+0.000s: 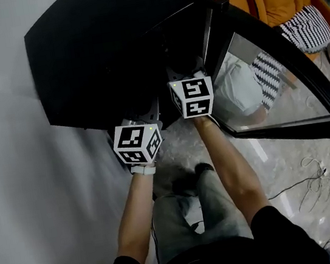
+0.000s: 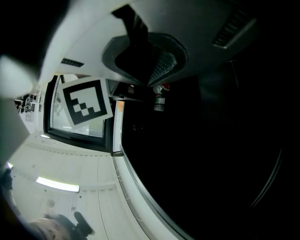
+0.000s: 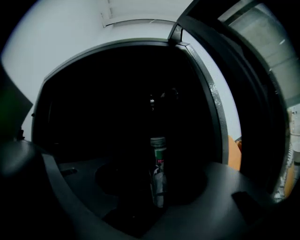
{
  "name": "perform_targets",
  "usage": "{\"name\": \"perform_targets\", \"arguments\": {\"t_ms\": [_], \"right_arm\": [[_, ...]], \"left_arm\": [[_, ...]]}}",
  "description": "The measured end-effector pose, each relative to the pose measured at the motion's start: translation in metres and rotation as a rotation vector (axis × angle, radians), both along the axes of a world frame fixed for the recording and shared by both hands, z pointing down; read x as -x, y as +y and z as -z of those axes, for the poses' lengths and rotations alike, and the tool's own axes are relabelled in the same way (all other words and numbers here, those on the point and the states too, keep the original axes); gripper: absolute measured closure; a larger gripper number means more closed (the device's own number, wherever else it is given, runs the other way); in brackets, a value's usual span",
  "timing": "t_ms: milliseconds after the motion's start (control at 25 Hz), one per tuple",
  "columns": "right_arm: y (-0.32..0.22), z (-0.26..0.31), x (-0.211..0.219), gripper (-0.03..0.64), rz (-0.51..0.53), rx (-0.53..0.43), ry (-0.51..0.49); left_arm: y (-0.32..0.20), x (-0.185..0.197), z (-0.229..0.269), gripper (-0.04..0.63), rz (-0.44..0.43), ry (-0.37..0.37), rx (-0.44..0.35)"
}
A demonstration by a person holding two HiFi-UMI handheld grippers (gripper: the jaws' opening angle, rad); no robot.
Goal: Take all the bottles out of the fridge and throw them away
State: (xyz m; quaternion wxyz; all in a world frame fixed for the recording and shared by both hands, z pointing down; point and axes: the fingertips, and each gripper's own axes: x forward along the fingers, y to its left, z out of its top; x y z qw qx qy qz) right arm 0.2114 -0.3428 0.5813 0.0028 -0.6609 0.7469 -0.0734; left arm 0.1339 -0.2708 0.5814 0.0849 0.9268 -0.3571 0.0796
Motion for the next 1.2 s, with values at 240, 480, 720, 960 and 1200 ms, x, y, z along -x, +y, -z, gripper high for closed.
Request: {"name": "perform_targets", "arguments": {"t_ms": [240, 480, 720, 960, 1200], "right_arm": [[-0.047, -0.006, -0.002, 0.394, -0.093, 0.027, 0.026], [-0.066, -0.018, -0.004, 0.388, -0.127, 0.025, 0.058], [-0.077, -0.017, -0.002, 0.390, -0.137, -0.001, 0.073], [-0.082, -0.016, -0.003, 0.390, -0.165, -0.031, 0.086], [-0.078, -0.018, -0.004, 0.437, -0.188, -0.057, 0.123]], "left_arm": [[-0.024, 0.005, -0.009, 0.588, 0.006, 0.012, -0.029], [-0.045, 0.004, -0.018, 0.588, 0.016, 0.016, -0.044], [-0.057, 0.008, -0.020, 0.588, 0.040, 0.031, -0.058], [-0.059, 0.013, -0.019, 0.588, 0.051, 0.053, -0.071], [-0.058, 0.017, -0.018, 0.588, 0.055, 0.065, -0.076]]}}
